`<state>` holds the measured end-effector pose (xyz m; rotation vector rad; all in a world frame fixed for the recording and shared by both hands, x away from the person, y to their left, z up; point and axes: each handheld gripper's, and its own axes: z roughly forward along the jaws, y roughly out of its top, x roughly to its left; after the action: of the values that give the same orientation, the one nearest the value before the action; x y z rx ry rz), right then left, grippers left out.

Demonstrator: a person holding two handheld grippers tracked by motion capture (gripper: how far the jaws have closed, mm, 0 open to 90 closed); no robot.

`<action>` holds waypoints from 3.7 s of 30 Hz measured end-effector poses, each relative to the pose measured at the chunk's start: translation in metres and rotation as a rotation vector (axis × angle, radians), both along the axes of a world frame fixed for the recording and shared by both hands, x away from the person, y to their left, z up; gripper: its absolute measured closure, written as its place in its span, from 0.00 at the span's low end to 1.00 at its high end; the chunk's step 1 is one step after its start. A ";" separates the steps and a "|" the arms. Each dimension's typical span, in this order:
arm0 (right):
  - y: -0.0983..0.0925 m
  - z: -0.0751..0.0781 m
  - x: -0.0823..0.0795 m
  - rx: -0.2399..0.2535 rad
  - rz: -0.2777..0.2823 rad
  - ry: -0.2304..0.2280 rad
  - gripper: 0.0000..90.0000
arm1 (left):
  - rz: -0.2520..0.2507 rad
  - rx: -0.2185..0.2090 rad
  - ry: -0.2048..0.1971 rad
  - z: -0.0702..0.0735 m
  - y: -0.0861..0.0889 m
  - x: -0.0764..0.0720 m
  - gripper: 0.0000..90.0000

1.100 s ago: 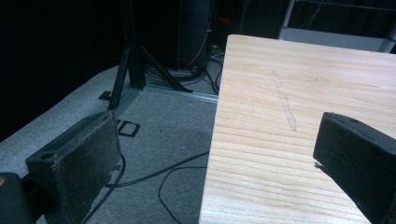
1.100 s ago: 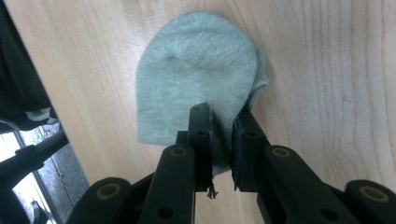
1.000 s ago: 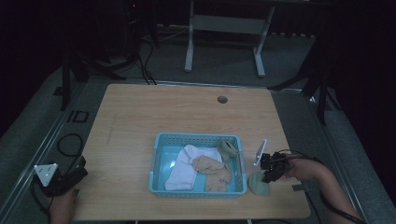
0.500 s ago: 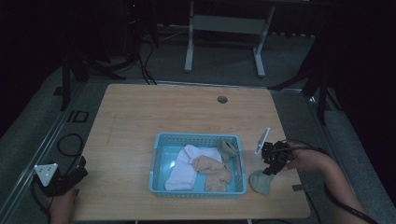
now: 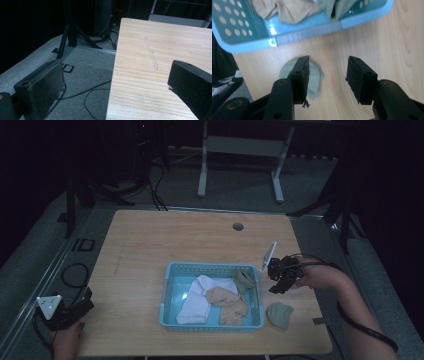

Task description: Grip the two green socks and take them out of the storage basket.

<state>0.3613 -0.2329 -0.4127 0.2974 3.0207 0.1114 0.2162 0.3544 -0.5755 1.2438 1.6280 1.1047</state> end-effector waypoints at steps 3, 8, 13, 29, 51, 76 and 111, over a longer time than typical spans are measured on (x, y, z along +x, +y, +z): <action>0.009 0.002 0.002 -0.003 0.016 -0.005 0.58 | -0.001 -0.001 0.000 0.000 0.000 0.000 0.01; 0.022 0.002 0.007 -0.009 0.033 -0.016 0.58 | -0.003 -0.001 0.000 0.000 0.000 0.000 0.01; 0.034 0.000 0.012 -0.001 0.045 -0.018 0.58 | -0.004 0.002 -0.001 0.000 0.000 0.000 0.01; 0.065 -0.026 0.031 -0.024 0.064 -0.009 0.55 | -0.008 -0.002 -0.002 0.000 0.000 0.000 0.01; 0.085 -0.061 0.043 -0.097 0.042 0.035 0.76 | -0.012 -0.004 0.000 0.000 0.001 0.000 0.01; 0.088 0.023 0.009 -0.001 0.147 -0.026 0.93 | -0.010 -0.006 0.002 0.000 0.001 0.000 0.01; -0.014 0.029 0.015 0.004 -0.037 -0.025 0.93 | -0.007 0.001 0.011 0.000 0.000 0.001 0.01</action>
<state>0.3762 -0.2470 -0.3835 0.3499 2.9889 0.1172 0.2169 0.3542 -0.5753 1.2572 1.6302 1.0961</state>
